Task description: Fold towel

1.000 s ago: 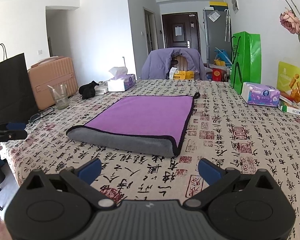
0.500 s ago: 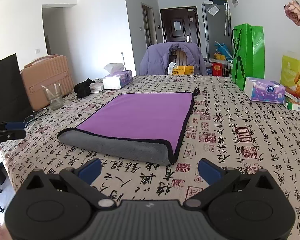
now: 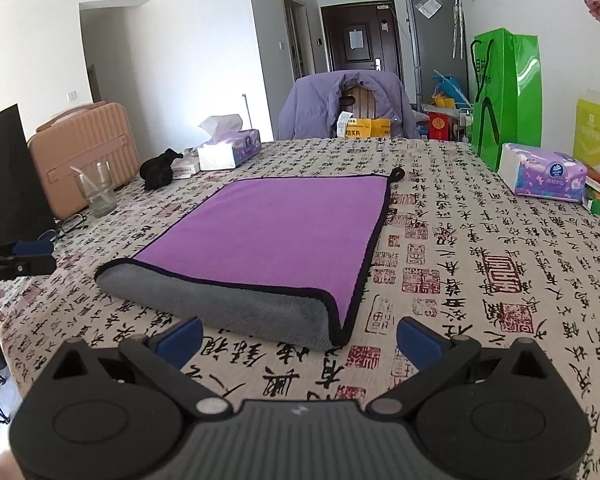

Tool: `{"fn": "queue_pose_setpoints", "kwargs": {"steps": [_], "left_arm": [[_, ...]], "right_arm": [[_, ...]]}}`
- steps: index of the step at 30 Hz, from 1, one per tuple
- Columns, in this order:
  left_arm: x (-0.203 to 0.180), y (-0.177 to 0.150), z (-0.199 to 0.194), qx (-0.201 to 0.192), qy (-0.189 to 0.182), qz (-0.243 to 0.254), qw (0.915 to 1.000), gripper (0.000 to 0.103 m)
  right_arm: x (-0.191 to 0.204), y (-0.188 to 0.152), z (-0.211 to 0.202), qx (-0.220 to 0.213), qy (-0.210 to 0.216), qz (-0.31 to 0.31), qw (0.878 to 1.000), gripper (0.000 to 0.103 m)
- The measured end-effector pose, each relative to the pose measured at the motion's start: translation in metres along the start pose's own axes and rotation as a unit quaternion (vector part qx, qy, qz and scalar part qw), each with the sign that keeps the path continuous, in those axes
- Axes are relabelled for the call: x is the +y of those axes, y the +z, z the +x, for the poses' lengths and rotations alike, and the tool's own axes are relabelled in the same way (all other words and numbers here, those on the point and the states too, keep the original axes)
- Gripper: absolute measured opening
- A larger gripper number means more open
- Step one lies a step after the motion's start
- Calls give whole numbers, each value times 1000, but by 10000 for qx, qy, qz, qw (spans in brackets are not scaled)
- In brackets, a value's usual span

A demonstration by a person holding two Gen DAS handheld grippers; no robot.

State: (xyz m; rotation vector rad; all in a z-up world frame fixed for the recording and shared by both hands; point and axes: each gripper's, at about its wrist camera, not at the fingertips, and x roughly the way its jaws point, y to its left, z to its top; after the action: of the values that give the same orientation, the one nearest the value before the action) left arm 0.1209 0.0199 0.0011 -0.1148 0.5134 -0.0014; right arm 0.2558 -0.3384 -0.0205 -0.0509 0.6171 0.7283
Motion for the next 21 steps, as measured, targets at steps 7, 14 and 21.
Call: {"fn": "queue_pose_setpoints", "kwargs": {"steps": [7,14,21], "left_arm": [[1,5,20,99,-32,15,9999,103],[3,11,37,187,-16,46,9998,103],[3,16,54,242,10,33,9997,103]], "right_arm": [[-2,4,19,121,48,-23,9999,103],[-1,9,35,227,55,-100,9997,103],[-3,17,51,297,47,-164,9994,103]]}}
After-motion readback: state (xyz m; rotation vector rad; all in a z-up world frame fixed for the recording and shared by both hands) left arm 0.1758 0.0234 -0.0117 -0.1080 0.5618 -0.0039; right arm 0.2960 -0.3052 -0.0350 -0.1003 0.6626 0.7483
